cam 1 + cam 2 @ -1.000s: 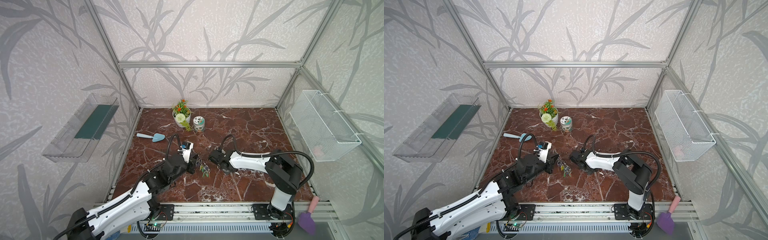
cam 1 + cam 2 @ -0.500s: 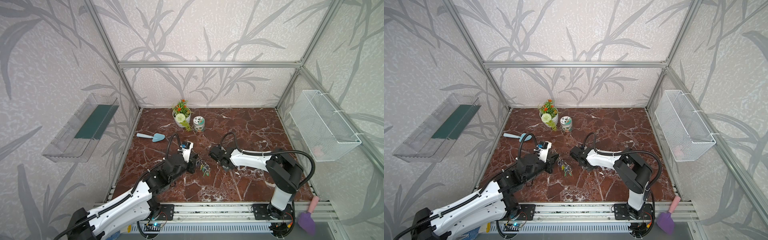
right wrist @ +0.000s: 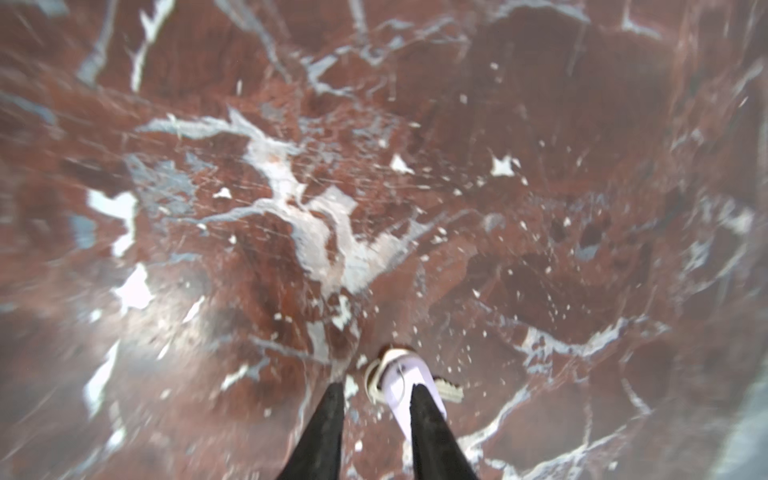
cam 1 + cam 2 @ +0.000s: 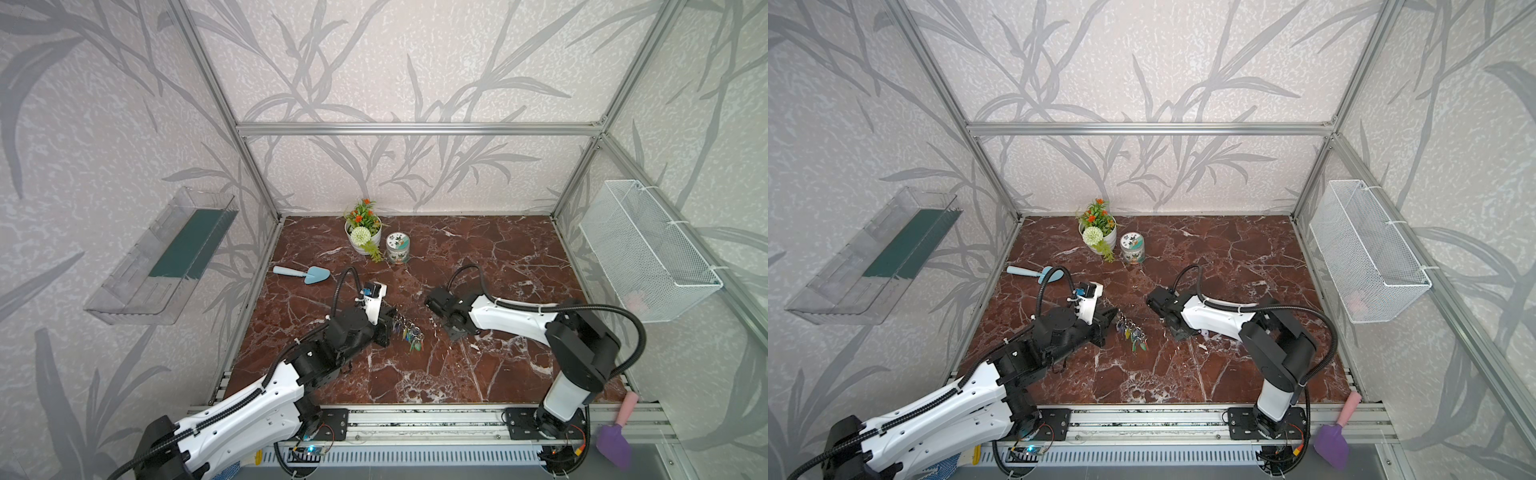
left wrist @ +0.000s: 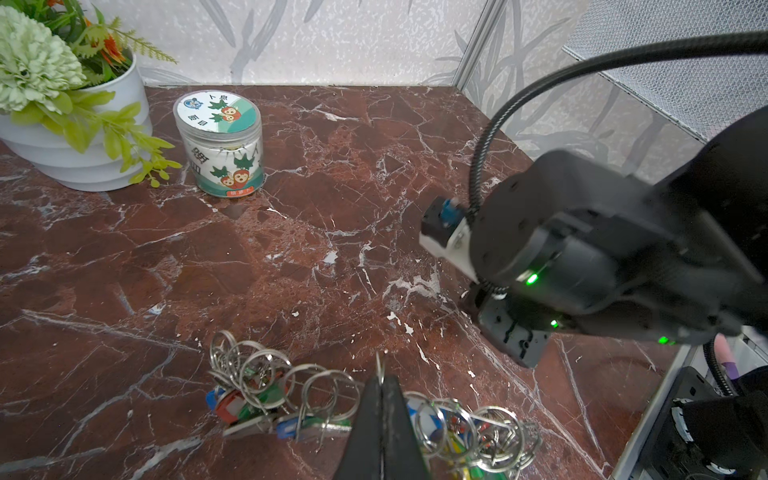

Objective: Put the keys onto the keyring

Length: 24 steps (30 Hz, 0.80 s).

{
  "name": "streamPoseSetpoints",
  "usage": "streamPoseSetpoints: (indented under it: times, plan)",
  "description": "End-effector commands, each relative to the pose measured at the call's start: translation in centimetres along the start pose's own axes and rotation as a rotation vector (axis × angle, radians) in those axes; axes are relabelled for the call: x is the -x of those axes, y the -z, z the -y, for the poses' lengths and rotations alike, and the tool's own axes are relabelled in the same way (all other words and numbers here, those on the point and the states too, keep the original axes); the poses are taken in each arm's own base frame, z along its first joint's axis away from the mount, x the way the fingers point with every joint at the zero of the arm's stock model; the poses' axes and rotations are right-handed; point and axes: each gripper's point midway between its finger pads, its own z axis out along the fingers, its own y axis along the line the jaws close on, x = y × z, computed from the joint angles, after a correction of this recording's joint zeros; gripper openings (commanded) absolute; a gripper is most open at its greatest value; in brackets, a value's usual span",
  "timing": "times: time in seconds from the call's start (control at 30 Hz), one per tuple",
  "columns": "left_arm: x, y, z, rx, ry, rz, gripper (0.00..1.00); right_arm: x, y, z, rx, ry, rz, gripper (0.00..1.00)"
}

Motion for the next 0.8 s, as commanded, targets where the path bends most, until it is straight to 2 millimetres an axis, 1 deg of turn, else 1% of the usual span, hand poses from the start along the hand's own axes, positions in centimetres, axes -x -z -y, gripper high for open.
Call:
streamPoseSetpoints:
  times: [0.0, 0.07, 0.1, 0.2, 0.33, 0.43, 0.53, 0.77]
  plan:
    - [3.1, 0.6, 1.0, -0.042, 0.031, 0.101, 0.00, 0.2, 2.4, 0.0, 0.145, -0.225, 0.025, 0.31]
    - [3.1, 0.6, 1.1, -0.047, 0.035, 0.100, 0.00, 0.1, 3.1, 0.5, 0.180, -0.368, 0.028, 0.32]
    - [3.1, 0.6, 1.1, -0.049, 0.036, 0.098, 0.00, -0.1, 3.2, 0.4, 0.214, -0.434, 0.027, 0.33]
    - [3.2, 0.7, 1.3, -0.058, 0.037, 0.102, 0.00, -0.4, 3.0, 0.3, 0.274, -0.612, 0.024, 0.36]
    - [3.4, 0.8, 1.5, -0.065, 0.038, 0.103, 0.00, -1.2, 2.6, 0.1, 0.292, -0.767, -0.003, 0.37]
    - [3.4, 1.1, 1.5, -0.067, 0.041, 0.108, 0.00, -1.2, 1.9, 0.2, 0.293, -0.840, 0.012, 0.36]
    - [3.4, 1.2, 1.5, -0.068, 0.041, 0.110, 0.00, -1.1, 1.2, 0.2, 0.296, -0.877, 0.023, 0.33]
    - [3.4, 1.3, 1.5, -0.073, 0.040, 0.109, 0.00, -0.6, 0.5, 0.6, 0.278, -0.910, 0.037, 0.28]
